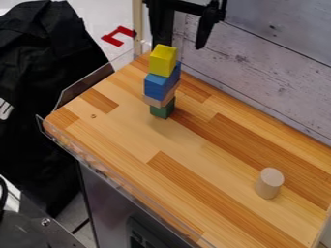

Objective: Put the yellow cube on top of the cylinder

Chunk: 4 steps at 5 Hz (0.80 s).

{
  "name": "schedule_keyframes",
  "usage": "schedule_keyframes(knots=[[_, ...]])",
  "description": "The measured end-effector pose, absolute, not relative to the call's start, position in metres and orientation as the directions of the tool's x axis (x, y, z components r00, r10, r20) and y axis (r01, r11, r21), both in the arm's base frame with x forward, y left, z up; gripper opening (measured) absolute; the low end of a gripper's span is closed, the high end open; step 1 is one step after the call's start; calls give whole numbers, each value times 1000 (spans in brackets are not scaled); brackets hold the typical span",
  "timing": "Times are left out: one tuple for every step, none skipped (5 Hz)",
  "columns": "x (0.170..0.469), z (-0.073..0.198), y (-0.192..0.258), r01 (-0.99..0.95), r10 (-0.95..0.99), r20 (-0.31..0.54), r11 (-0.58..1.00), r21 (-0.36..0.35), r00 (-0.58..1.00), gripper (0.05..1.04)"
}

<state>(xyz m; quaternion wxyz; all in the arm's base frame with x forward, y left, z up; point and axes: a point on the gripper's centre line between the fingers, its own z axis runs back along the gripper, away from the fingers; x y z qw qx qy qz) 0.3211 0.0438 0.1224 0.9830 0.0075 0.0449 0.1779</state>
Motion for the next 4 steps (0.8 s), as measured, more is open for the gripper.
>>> schedule_keyframes(knots=[[317,118,48,-360,361,-98,933,30,927,1001],[316,118,51,-381,382,-104,924,33,918,1001],[315,118,52,-394,396,-106,918,38,912,1001],[312,116,56,-405,407,-115,914,40,906,1001]])
